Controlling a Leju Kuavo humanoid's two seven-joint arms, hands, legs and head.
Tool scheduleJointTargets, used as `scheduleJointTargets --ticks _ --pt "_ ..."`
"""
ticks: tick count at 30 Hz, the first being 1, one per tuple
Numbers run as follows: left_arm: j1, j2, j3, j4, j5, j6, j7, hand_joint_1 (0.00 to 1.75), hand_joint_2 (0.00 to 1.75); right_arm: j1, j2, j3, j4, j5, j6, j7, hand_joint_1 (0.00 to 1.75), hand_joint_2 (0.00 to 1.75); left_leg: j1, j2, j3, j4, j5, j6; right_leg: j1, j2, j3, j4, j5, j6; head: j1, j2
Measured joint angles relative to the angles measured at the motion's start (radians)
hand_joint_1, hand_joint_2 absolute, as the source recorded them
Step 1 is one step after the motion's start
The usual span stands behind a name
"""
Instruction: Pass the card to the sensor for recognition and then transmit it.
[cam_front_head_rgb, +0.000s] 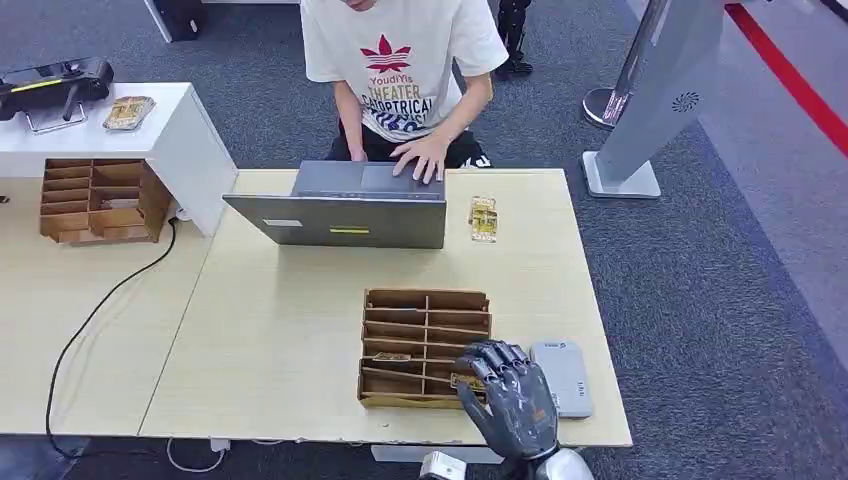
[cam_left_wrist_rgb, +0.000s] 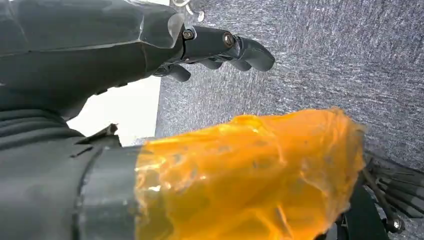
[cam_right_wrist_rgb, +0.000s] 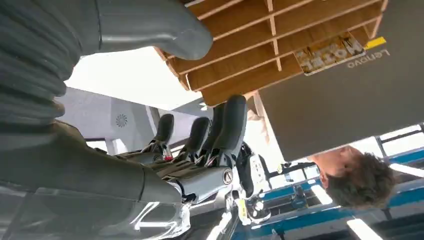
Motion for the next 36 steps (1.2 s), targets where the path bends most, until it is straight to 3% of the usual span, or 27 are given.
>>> scheduleJointTargets --ticks 8,27,30,36 --pt "0.0 0.0 0.0 0.0 0.003 0.0 0.0 0.0 0.0 0.001 0.0 -0.004 -0.019 -0.011 0.003 0.0 0.66 1.75 0.0 0.0 0.0 0.0 0.0 0.0 0.0 0.0 0.0 0.0 0.0 0.0 0.0 0.0" --pt "0.0 0.0 0.0 0.0 0.003 0.0 0.0 0.0 0.0 0.006 0.0 -0.003 -0.018 -0.024 0.024 -0.011 0.66 1.75 0.0 0.0 0.0 0.0 0.0 0.0 0.0 0.0 0.0 0.0 0.0 0.0 0.0 0.0" --pt "0.0 0.0 0.0 0.0 0.007 0.0 0.0 0.0 0.0 0.007 0.0 -0.003 -0.018 -0.065 0.048 -0.03 0.54 1.75 0.0 0.0 0.0 0.0 0.0 0.0 0.0 0.0 0.0 0.0 0.0 0.0 0.0 0.0" --pt "0.0 0.0 0.0 0.0 0.012 0.0 0.0 0.0 0.0 0.021 0.0 -0.002 -0.035 -0.14 0.091 -0.055 0.54 1.75 0.0 0.0 0.0 0.0 0.0 0.0 0.0 0.0 0.0 0.0 0.0 0.0 0.0 0.0"
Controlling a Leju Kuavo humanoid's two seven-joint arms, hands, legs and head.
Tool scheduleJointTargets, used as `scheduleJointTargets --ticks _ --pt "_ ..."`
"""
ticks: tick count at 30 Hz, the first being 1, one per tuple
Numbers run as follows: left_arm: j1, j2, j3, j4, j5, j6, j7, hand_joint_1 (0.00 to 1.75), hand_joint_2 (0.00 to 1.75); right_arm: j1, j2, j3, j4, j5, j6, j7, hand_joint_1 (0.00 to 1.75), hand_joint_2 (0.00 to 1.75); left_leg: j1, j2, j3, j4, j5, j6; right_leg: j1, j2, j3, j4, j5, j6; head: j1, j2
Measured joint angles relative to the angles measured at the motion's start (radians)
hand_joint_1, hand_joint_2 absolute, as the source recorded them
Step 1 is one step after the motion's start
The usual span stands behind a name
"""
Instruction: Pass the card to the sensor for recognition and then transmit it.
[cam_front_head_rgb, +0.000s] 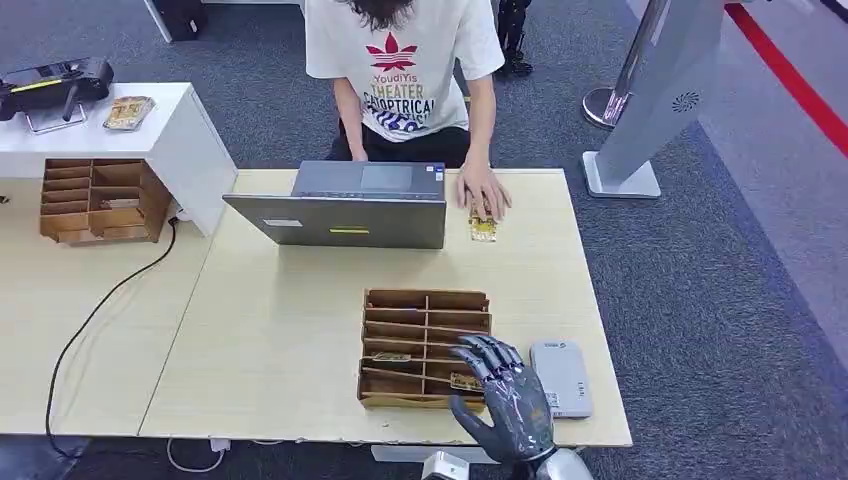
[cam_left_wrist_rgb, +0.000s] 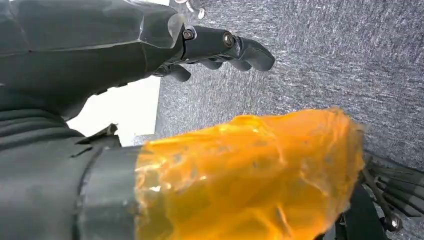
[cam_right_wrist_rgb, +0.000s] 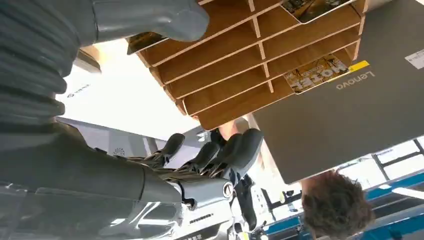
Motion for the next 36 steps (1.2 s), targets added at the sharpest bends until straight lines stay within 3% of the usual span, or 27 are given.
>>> scheduleJointTargets --ticks 11,18,36 --pt "0.0 0.0 0.0 0.0 0.002 0.0 0.0 0.0 0.0 0.016 -0.018 0.007 -0.004 -0.012 0.031 -0.005 0.54 1.75 0.0 0.0 0.0 0.0 0.0 0.0 0.0 0.0 0.0 0.0 0.0 0.0 0.0 0.0" --pt "0.0 0.0 0.0 0.0 -0.002 0.0 0.0 0.0 0.0 0.015 -0.02 0.012 0.0 -0.009 0.032 -0.004 0.7 1.75 0.0 0.0 0.0 0.0 0.0 0.0 0.0 0.0 0.0 0.0 0.0 0.0 0.0 0.0" --pt "0.0 0.0 0.0 0.0 -0.014 -0.002 0.0 0.0 0.0 -0.013 -0.02 0.015 0.064 0.021 0.017 0.008 0.72 1.75 0.0 0.0 0.0 0.0 0.0 0.0 0.0 0.0 0.0 0.0 0.0 0.0 0.0 0.0"
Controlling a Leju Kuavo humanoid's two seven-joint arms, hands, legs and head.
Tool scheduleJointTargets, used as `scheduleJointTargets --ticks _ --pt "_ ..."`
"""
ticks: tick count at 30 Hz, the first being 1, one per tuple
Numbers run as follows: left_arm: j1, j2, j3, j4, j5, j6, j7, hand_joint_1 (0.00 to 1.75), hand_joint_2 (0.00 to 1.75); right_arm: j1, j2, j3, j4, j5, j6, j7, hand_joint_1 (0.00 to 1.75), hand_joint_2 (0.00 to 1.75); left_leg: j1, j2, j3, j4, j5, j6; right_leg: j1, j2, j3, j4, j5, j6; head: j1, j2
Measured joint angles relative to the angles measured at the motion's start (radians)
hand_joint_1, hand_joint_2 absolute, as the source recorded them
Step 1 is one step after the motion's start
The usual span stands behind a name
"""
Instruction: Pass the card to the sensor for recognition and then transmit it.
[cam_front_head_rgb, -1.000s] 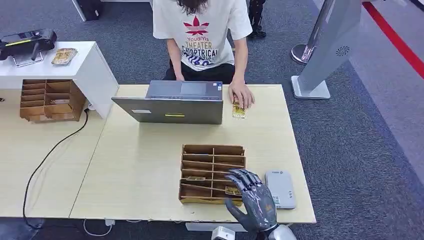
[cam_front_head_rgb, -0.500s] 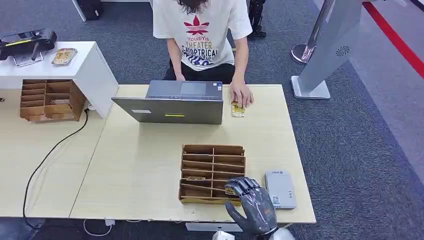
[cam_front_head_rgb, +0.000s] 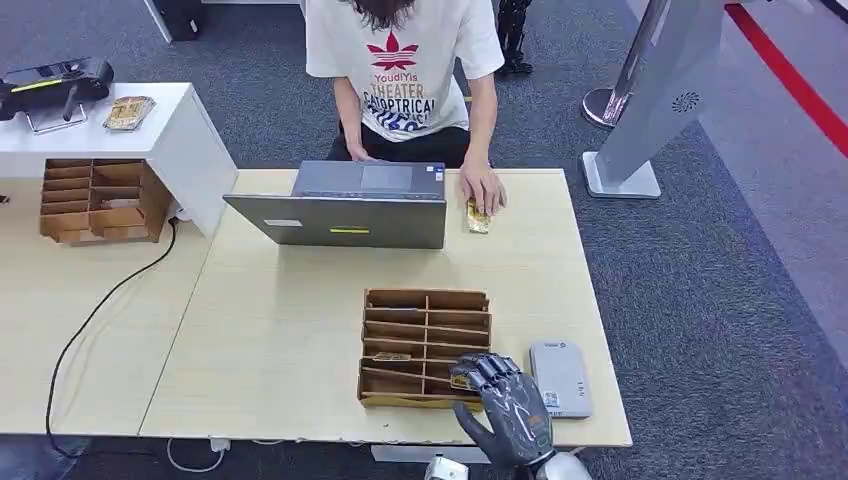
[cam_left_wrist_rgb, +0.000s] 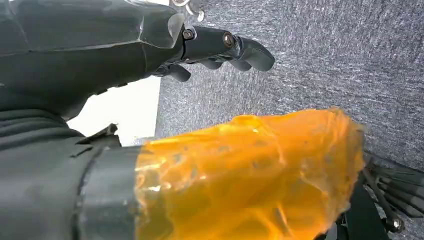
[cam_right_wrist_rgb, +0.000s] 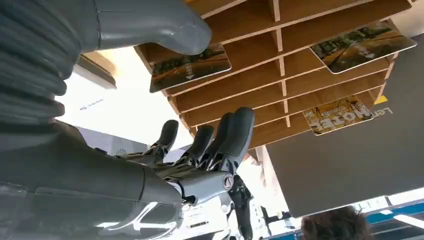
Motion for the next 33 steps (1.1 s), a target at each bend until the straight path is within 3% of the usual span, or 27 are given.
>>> scheduleJointTargets --ticks 10,17,20,22,24,33 --pt "0.0 0.0 0.0 0.0 -0.003 -0.003 0.0 0.0 0.0 -0.024 0.009 0.0 0.038 0.004 -0.005 0.011 0.68 1.75 0.0 0.0 0.0 0.0 0.0 0.0 0.0 0.0 0.0 0.0 0.0 0.0 0.0 0.0" --pt "0.0 0.0 0.0 0.0 -0.004 -0.004 0.0 0.0 0.0 -0.027 0.012 0.0 0.054 0.006 -0.008 0.012 0.75 1.75 0.0 0.0 0.0 0.0 0.0 0.0 0.0 0.0 0.0 0.0 0.0 0.0 0.0 0.0" --pt "0.0 0.0 0.0 0.0 -0.004 -0.004 0.0 0.0 0.0 -0.027 0.013 0.0 0.059 0.012 -0.008 0.014 0.94 1.75 0.0 0.0 0.0 0.0 0.0 0.0 0.0 0.0 0.0 0.0 0.0 0.0 0.0 0.0" --pt "0.0 0.0 0.0 0.0 -0.004 -0.004 0.0 0.0 0.0 -0.027 0.013 0.0 0.064 0.019 -0.009 0.017 1.5 1.75 0.0 0.0 0.0 0.0 0.0 0.0 0.0 0.0 0.0 0.0 0.0 0.0 0.0 0.0" --pt "0.0 0.0 0.0 0.0 -0.004 -0.005 0.0 0.0 0.0 -0.027 0.013 0.0 0.069 0.024 -0.009 0.023 1.75 1.75 0.0 0.0 0.0 0.0 0.0 0.0 0.0 0.0 0.0 0.0 0.0 0.0 0.0 0.0" --pt "0.0 0.0 0.0 0.0 -0.004 -0.005 0.0 0.0 0.0 -0.032 0.015 0.0 0.081 0.032 -0.016 0.024 1.75 1.75 0.0 0.0 0.0 0.0 0.0 0.0 0.0 0.0 0.0 0.0 0.0 0.0 0.0 0.0"
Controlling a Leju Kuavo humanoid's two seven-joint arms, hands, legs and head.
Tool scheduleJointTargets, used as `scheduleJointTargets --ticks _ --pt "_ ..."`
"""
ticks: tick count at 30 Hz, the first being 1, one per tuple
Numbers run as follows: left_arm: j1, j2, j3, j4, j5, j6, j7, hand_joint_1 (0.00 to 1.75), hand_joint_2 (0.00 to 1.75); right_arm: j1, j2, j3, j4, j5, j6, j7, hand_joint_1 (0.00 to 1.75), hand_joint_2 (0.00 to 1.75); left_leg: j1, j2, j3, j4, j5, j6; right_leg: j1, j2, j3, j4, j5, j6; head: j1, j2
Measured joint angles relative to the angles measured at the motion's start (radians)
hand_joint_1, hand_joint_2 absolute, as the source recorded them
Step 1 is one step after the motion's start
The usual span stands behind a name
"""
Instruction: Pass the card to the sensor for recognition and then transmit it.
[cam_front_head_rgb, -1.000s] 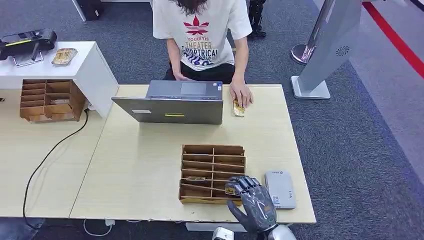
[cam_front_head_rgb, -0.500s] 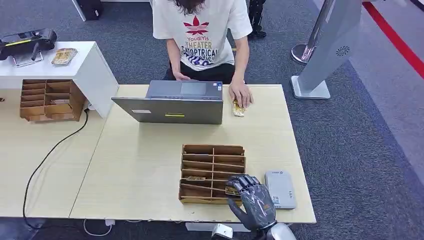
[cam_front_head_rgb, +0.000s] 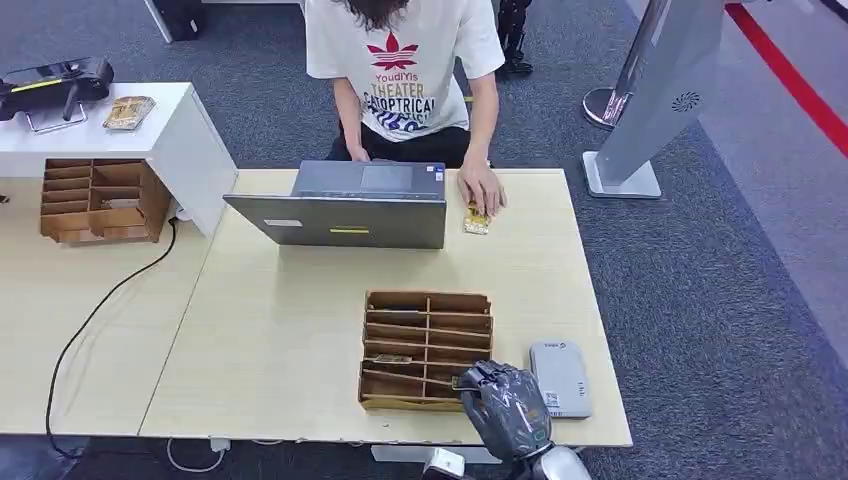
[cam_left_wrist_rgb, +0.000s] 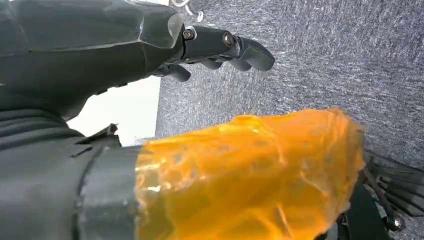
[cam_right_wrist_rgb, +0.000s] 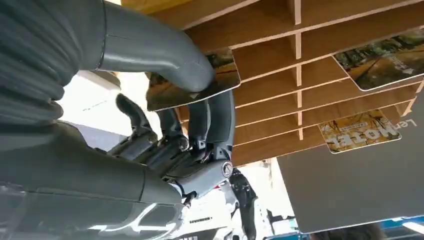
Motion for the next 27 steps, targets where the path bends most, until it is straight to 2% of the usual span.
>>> scheduleJointTargets --ticks 17,20,23,27 --pt "0.0 0.001 0.0 0.0 0.0 0.0 0.0 0.0 0.0 -0.003 0.002 0.0 0.003 -0.003 -0.001 0.0 1.75 1.75 0.0 0.0 0.0 0.0 0.0 0.0 0.0 0.0 0.0 0.0 0.0 0.0 0.0 0.0" --pt "0.0 0.001 0.0 0.0 0.003 0.0 0.0 0.0 0.0 0.003 0.006 -0.016 -0.022 -0.126 0.0 -0.032 1.75 1.75 0.0 0.0 0.0 0.0 0.0 0.0 0.0 0.0 0.0 0.0 0.0 0.0 0.0 0.0" --pt "0.0 0.001 0.0 0.0 0.006 0.0 0.0 0.0 0.0 0.01 0.02 -0.043 -0.08 -0.242 0.048 -0.06 1.75 1.75 0.0 0.0 0.0 0.0 0.0 0.0 0.0 0.0 0.0 0.0 0.0 0.0 0.0 0.0" --pt "0.001 0.001 0.0 0.0 0.01 0.0 -0.002 0.0 0.0 0.016 0.038 -0.067 -0.138 -0.33 0.09 -0.095 1.75 1.75 0.0 0.0 0.0 0.0 0.0 0.0 0.0 0.0 0.0 0.0 0.0 0.0 0.0 0.0"
